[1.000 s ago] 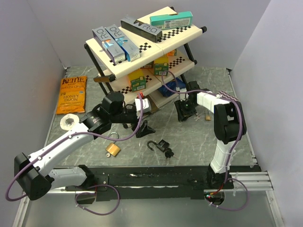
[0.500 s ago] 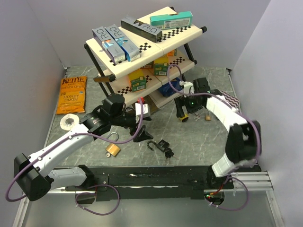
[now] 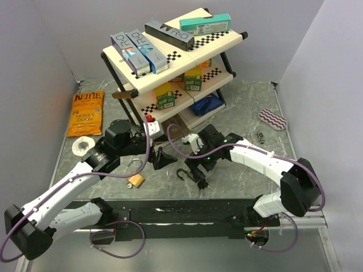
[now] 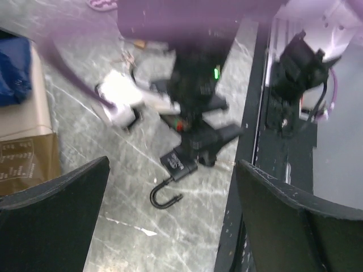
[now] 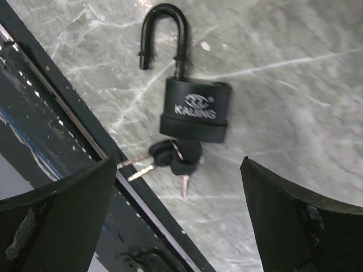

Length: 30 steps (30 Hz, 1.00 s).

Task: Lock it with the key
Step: Pick up the lock from the center of the board.

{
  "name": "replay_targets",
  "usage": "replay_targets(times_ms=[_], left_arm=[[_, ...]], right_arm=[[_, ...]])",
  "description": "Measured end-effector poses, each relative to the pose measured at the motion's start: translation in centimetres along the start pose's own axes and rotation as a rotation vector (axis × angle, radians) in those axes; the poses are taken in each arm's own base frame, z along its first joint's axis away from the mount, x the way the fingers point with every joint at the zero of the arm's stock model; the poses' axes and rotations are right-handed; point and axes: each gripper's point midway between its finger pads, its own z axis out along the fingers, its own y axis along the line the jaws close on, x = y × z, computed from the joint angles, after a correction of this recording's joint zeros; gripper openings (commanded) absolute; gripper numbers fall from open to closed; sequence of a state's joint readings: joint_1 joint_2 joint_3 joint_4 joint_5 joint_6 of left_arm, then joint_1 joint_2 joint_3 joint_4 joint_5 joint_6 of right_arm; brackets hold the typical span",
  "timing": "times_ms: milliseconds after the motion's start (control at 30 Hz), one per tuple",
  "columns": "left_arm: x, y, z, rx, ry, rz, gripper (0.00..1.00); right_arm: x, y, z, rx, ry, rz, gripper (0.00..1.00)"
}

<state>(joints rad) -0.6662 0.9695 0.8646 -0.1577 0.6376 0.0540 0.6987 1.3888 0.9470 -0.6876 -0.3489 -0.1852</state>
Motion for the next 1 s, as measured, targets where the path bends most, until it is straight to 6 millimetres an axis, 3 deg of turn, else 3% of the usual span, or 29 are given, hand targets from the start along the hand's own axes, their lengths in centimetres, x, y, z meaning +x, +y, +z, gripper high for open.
replay_targets(times_ms=[200, 400, 767, 900, 967, 1000], left_arm=[[-1.7, 0.9, -1.2, -0.077, -0.071, -0.033, 0.96], [-1.1, 1.6, -1.5, -0.115, -0.067, -0.066, 0.96], [-0.8, 1.7, -2.0, -0.132, -0.069, -0.066, 0.96], [-0.7, 2.0, -2.1, -0.146, -0.067, -0.069, 0.96], [-0.6, 2.2, -2.1, -0.152, -0.066, -0.07, 0.96], [-0.5, 2.2, -2.1, -0.154, -0.065, -0.071, 0.97]], right_arm=[[0.2, 1.1, 1.9, 0.016, 0.032, 0.0, 0.97], [1.6, -0.3, 4.5, 0.068, 0.124, 0.039, 0.95], [1.8, -1.4, 6.5, 0.136, 0.186, 0.079, 0.8], [1.8, -1.6, 6.8, 0.189, 0.228, 0.063, 0.63], [1.7, -1.9, 6.9, 0.209, 0.24, 0.065, 0.44], [1.7, -1.9, 6.9, 0.211, 0.242, 0.069, 0.27]])
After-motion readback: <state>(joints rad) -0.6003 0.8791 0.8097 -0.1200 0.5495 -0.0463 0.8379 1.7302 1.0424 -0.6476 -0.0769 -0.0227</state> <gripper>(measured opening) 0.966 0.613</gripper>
